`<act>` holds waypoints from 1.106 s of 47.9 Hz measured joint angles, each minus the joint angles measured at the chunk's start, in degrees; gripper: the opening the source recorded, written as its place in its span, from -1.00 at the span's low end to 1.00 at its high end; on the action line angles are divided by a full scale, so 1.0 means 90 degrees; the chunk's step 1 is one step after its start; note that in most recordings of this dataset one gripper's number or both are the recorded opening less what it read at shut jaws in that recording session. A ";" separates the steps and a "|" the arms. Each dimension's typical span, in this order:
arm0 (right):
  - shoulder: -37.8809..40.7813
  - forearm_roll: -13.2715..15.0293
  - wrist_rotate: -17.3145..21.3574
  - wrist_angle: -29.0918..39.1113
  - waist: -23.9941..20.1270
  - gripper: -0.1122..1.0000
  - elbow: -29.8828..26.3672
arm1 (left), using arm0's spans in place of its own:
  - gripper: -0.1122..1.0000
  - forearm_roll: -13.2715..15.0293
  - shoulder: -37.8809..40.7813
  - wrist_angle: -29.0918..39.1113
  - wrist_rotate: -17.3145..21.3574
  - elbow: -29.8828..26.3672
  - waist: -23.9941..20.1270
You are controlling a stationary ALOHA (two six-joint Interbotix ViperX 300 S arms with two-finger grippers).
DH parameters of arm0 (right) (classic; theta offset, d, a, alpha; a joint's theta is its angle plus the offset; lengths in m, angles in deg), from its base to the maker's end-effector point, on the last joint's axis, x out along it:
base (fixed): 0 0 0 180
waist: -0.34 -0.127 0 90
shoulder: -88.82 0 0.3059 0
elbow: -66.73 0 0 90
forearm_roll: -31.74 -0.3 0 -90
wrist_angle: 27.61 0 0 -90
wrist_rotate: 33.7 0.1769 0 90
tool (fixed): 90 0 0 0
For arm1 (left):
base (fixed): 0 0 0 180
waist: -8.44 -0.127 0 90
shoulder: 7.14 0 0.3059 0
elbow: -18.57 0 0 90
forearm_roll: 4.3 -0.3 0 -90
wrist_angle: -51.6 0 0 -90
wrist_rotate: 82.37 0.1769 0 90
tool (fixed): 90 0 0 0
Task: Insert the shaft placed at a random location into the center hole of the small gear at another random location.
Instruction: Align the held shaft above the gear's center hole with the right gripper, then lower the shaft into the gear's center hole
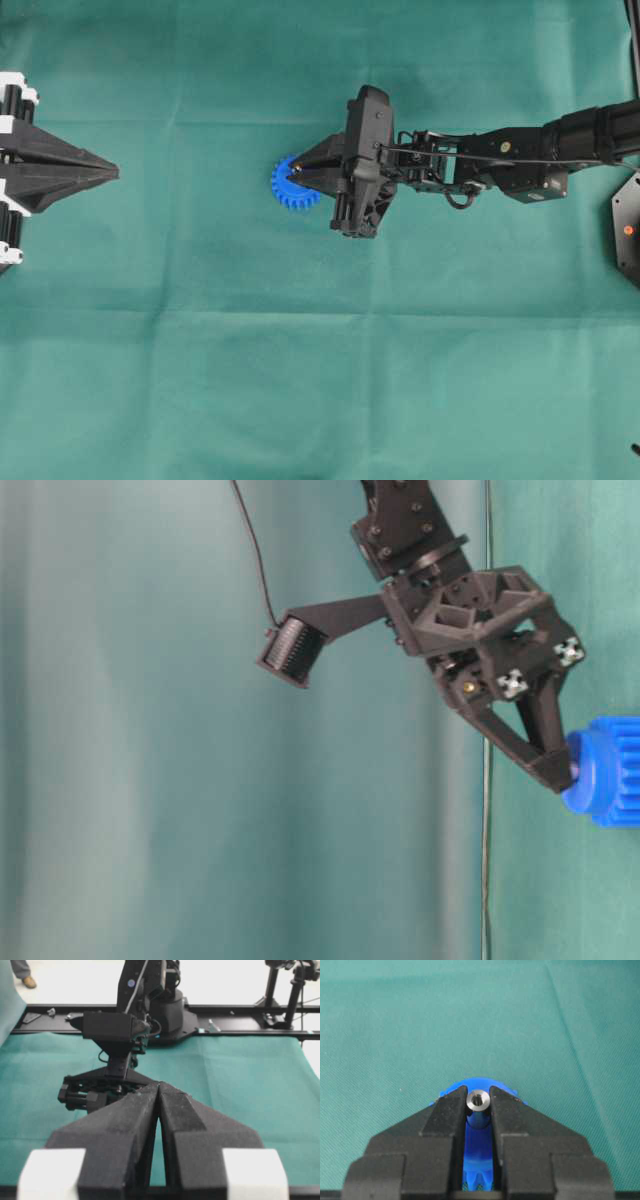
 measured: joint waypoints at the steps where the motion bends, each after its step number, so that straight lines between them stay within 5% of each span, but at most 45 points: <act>1: 0.0020 0.0010 0.0000 0.0000 -0.0010 -0.56 0.0000 | -0.80 0.0000 0.0000 0.0000 0.0000 0.0000 -0.0010; 41: 0.0049 0.0000 0.0000 -0.0029 0.0000 -0.52 -0.0020 | -0.80 0.0000 0.0000 0.0000 0.0000 0.0010 0.0000; 45: 0.0049 0.0000 0.0000 -0.0029 -0.0010 -0.24 -0.0020 | -0.80 0.0000 0.0000 0.0000 0.0000 0.0000 -0.0010; 53: 0.0049 0.0000 0.0000 -0.0029 -0.0020 0.65 -0.0020 | -0.80 -0.0010 0.0000 0.0000 0.0000 0.0000 -0.0010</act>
